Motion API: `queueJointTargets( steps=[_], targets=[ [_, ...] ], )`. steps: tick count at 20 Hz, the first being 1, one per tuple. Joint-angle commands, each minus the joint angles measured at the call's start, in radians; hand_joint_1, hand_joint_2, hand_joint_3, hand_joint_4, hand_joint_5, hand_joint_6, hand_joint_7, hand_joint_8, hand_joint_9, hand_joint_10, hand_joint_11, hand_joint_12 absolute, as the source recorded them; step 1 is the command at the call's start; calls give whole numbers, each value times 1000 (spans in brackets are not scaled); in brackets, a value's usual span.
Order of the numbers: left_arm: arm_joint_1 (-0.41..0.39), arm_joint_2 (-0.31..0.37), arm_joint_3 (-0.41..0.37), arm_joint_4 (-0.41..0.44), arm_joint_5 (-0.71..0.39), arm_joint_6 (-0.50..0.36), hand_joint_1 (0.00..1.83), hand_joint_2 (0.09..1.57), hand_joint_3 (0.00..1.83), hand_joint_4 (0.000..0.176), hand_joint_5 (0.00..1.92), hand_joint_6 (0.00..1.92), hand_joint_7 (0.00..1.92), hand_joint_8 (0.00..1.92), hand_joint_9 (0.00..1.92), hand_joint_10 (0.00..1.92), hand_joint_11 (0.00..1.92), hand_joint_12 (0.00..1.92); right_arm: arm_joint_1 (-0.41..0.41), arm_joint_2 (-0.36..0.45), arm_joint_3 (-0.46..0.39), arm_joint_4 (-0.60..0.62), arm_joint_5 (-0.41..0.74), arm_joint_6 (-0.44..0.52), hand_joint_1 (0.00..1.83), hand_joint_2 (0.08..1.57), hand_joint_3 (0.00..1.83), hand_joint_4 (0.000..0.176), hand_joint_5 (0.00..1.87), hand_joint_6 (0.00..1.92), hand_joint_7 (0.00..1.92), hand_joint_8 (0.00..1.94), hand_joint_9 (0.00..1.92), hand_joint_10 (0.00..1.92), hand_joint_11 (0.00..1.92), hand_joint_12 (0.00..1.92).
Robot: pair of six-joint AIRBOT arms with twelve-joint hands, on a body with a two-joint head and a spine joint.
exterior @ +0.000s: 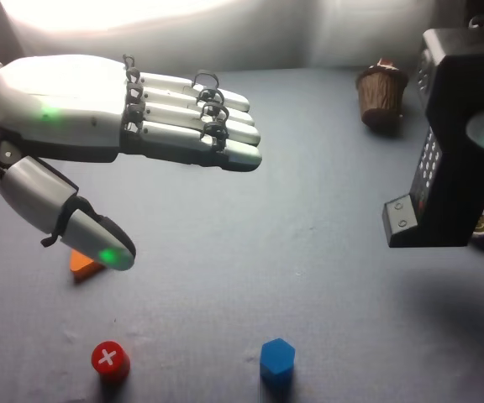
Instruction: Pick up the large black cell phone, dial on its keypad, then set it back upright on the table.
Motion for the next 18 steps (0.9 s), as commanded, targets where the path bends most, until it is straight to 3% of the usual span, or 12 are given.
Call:
queueJointTargets(
  steps=[1,4,5,6,7,8,9,10,11,12,14,18],
  targets=[
    [-19,2,1,-110,-32,-6,121,1102,2,15,70,3,48,2,60,5,10,7,10,15,0,17,180,25,1374,1120,0,0,1002,849,938,1024,866,1321,818,1242],
    [-20,1,1,-123,19,-42,249,1137,9,27,79,5,85,13,58,9,12,6,7,18,-6,17,241,25,1372,1125,1,0,1010,841,917,1049,842,1353,822,1257],
    [-21,1,1,-123,32,-54,337,1185,4,48,70,1,124,5,87,7,48,41,5,18,-8,16,250,25,1370,1130,0,0,1010,835,892,1084,837,1366,818,1278],
    [-20,0,1,-122,55,-77,554,1256,0,84,136,5,341,13,352,36,1,1047,-2,19,-10,3,269,25,1370,1130,0,0,1017,811,885,1107,837,1363,829,1283],
    [-20,0,1,-122,65,-91,686,1243,0,90,172,6,472,29,538,123,62,1331,-7,19,-9,-9,284,25,1370,1129,0,0,1018,819,891,1094,835,1362,823,1282],
    [-20,0,1,-122,73,-100,800,1225,0,93,204,5,592,28,564,483,147,1533,-12,18,-9,-14,296,24,1372,1126,0,0,1019,818,904,1082,843,1345,831,1269],
    [-21,0,1,-122,80,-115,844,1225,0,96,218,2,706,40,471,897,181,1685,-16,16,-7,-14,303,21,1373,1125,0,0,1016,818,906,1081,848,1339,836,1266],
    [-22,0,0,-125,81,-118,969,1226,0,92,199,11,597,694,401,1524,309,1874,-20,14,-1,-14,310,18,1374,1122,0,0,1026,792,908,1090,855,1328,839,1248],
    [-24,0,0,-129,80,-115,1202,1269,27,78,217,11,615,1399,453,1842,546,1912,-23,10,6,-13,312,10,1374,1122,0,0,1025,790,909,1085,856,1334,842,1248],
    [-25,0,-4,-140,79,-103,1264,1277,17,73,192,4,639,1536,651,1905,764,1919,-29,5,13,-7,316,5,1372,1126,1,0,1020,809,898,1093,841,1354,828,1267],
    [-29,0,-15,-153,83,-78,1314,1245,0,74,178,11,714,1474,835,1918,875,1921,-43,-3,20,12,316,-1,1370,1130,0,0,1015,823,888,1102,834,1365,826,1271],
    [-21,-4,-63,-188,126,-65,1317,1267,8,93,150,2,666,1561,865,1921,892,1921,-51,-17,47,13,316,-2,1374,1117,0,0,1034,802,925,1025,864,1335,850,1271]
  ],
)
